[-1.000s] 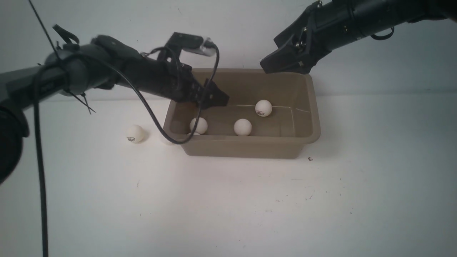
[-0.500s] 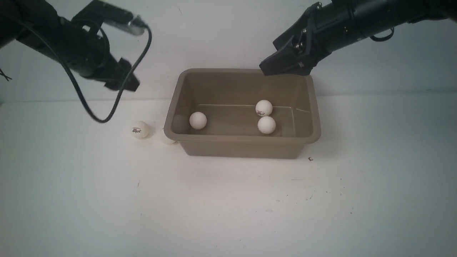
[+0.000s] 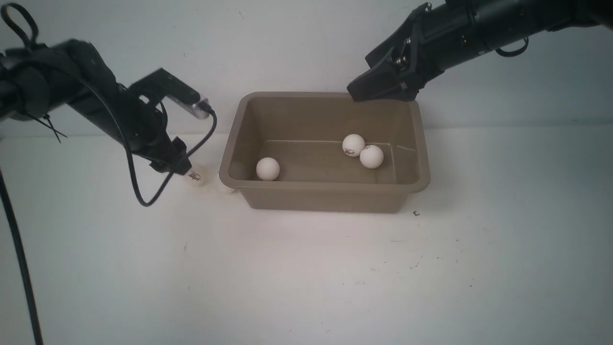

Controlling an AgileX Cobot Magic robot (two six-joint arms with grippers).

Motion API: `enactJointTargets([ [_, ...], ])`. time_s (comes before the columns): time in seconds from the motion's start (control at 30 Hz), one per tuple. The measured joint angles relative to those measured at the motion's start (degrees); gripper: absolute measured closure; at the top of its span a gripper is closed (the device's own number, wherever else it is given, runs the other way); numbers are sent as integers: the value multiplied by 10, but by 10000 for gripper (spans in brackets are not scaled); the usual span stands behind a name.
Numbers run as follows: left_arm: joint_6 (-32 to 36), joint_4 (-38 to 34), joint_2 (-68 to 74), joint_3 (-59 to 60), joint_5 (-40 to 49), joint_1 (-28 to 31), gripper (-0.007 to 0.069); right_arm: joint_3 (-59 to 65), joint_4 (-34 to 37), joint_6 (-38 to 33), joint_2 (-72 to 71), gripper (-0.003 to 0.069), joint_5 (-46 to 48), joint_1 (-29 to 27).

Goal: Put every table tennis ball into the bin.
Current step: Use the left arm to clamp the table tennis ball closest to it

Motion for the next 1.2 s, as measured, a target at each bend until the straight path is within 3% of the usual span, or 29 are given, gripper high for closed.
enactJointTargets([
  [0.33, 45, -93, 15, 0, -18, 0, 136, 0, 0, 6, 0, 71, 2, 0],
  [0.77, 51, -128, 42, 0, -20, 0, 139, 0, 0, 6, 0, 71, 2, 0],
  [0.87, 51, -128, 45, 0, -20, 0, 176, 0, 0, 6, 0, 71, 2, 0],
  [0.97, 49, -129, 45, 0, -26, 0, 321, 0, 0, 6, 0, 71, 2, 0],
  [1.2, 51, -129, 44, -2, -31, 0, 318, 0, 0, 6, 0, 71, 2, 0],
])
